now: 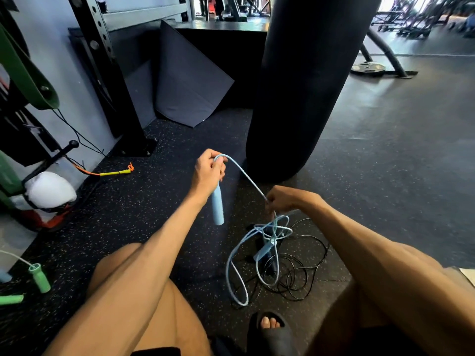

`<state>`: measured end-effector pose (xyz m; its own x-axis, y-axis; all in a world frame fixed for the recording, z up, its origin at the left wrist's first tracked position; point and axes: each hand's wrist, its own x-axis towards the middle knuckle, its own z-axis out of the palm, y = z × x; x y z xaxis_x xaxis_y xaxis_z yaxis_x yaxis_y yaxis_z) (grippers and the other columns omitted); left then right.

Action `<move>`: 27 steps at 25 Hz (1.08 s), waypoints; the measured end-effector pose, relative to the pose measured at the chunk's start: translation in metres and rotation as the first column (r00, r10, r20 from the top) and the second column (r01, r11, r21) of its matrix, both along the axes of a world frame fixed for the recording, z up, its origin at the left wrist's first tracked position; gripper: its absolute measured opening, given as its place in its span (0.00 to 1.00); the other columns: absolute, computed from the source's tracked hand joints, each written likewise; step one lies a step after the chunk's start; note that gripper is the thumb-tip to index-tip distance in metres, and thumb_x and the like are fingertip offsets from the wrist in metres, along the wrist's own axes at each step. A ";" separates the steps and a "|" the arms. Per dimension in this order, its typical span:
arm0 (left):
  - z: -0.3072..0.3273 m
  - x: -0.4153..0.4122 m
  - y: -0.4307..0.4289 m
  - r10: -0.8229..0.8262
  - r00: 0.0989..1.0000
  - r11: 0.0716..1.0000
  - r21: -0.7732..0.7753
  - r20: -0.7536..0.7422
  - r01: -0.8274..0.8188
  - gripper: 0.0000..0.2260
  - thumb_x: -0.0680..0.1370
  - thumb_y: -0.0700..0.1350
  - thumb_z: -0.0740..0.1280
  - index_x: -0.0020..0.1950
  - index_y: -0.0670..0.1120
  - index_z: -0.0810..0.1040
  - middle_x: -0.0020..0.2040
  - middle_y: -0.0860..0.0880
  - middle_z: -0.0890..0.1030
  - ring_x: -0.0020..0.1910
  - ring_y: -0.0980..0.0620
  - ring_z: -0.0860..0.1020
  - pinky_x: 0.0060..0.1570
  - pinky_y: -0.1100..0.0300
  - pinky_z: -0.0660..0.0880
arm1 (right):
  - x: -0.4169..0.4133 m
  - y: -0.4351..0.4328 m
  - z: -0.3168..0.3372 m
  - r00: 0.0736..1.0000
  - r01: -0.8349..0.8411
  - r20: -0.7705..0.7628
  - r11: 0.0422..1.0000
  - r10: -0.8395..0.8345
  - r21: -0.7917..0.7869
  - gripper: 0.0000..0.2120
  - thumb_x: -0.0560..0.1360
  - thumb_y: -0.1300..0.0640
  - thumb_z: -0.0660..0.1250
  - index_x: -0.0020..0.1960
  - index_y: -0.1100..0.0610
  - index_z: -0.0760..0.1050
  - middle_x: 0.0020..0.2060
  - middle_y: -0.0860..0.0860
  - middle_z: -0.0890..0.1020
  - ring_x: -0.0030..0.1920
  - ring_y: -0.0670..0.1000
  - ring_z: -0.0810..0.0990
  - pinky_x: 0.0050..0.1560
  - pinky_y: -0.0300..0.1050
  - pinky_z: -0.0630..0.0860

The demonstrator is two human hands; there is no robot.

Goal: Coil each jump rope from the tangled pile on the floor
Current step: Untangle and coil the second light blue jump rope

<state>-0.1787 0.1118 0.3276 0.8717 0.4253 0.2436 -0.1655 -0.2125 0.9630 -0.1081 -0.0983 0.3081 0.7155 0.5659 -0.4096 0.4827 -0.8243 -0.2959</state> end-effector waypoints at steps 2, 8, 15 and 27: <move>0.001 -0.001 0.006 0.025 0.996 1.000 0.016 -0.083 -0.024 0.07 0.76 0.43 0.66 0.37 0.47 0.75 0.26 0.54 0.71 0.24 0.57 0.67 0.29 0.60 0.64 | 0.008 -0.005 0.000 0.984 0.120 0.130 0.993 -0.120 0.010 0.08 0.76 0.59 0.65 0.52 0.61 0.79 0.43 0.53 0.80 0.46 0.56 0.81 0.42 0.47 0.74; -0.007 -0.005 0.013 -0.013 0.973 0.899 0.424 -0.229 0.112 0.13 0.79 0.48 0.67 0.35 0.49 0.78 0.26 0.51 0.73 0.26 0.53 0.70 0.32 0.58 0.68 | 0.007 -0.011 0.023 0.971 0.163 0.142 0.965 -0.194 0.204 0.07 0.83 0.57 0.57 0.52 0.60 0.70 0.47 0.56 0.77 0.46 0.56 0.79 0.46 0.50 0.71; -0.010 -0.004 -0.005 -0.136 0.954 0.960 0.202 -0.267 0.193 0.19 0.82 0.52 0.61 0.33 0.47 0.73 0.24 0.54 0.64 0.22 0.57 0.63 0.26 0.62 0.63 | -0.011 -0.009 0.029 0.904 0.189 -0.425 0.933 -0.043 0.307 0.12 0.79 0.56 0.65 0.43 0.63 0.78 0.35 0.59 0.81 0.30 0.53 0.79 0.28 0.44 0.75; -0.028 0.009 0.053 0.464 0.836 0.857 -0.092 -0.295 -0.508 0.20 0.81 0.45 0.58 0.29 0.44 0.70 0.25 0.47 0.69 0.24 0.51 0.66 0.26 0.63 0.61 | 0.017 -0.043 0.029 0.866 0.485 0.009 0.845 -0.500 0.223 0.09 0.73 0.68 0.66 0.34 0.65 0.77 0.25 0.57 0.79 0.19 0.51 0.75 0.22 0.39 0.71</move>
<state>-0.1701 0.1650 0.2995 0.5636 0.8236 -0.0643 0.1714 -0.0404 0.9844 -0.0914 -0.1414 0.3375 0.9432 0.1984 -0.2665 0.0534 -0.8822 -0.4679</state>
